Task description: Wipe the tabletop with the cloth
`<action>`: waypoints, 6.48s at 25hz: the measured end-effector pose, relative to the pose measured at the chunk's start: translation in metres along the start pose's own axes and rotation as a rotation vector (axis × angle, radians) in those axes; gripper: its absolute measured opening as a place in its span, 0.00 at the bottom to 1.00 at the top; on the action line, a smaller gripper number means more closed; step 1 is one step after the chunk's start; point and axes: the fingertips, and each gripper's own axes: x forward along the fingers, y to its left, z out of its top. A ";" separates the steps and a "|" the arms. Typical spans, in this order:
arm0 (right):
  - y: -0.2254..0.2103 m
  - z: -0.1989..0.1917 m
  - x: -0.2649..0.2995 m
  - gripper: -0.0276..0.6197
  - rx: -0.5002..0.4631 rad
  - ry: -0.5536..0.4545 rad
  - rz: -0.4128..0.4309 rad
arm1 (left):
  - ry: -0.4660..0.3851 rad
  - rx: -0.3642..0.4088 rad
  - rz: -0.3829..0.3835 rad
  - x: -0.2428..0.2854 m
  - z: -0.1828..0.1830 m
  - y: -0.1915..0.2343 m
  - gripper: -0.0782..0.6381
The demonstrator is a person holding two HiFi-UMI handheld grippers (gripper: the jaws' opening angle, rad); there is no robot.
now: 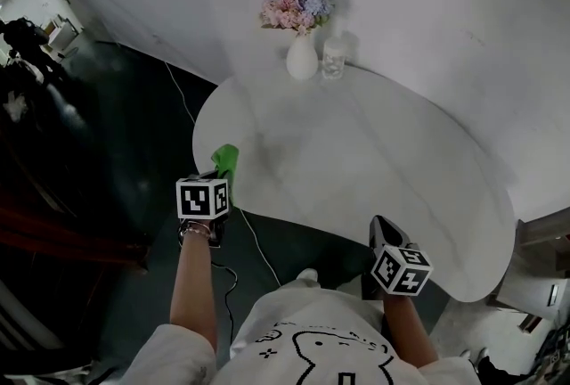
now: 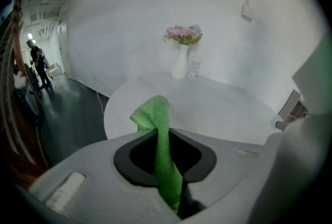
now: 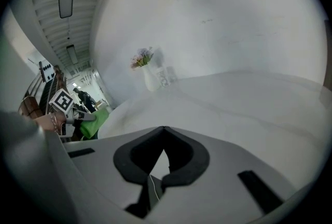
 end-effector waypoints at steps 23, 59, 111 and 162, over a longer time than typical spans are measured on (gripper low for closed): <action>-0.014 -0.023 -0.004 0.03 0.007 0.048 -0.053 | 0.131 -0.028 -0.021 0.066 -0.044 -0.020 0.18; -0.062 -0.036 -0.051 0.03 0.017 0.084 -0.125 | 0.125 -0.120 -0.098 0.069 -0.051 -0.097 0.18; -0.167 -0.072 -0.170 0.04 0.133 0.314 -0.200 | 0.241 -0.010 -0.254 0.061 -0.088 -0.304 0.18; -0.256 -0.097 -0.249 0.04 0.178 0.297 -0.191 | 0.303 0.157 -0.410 0.048 -0.129 -0.503 0.18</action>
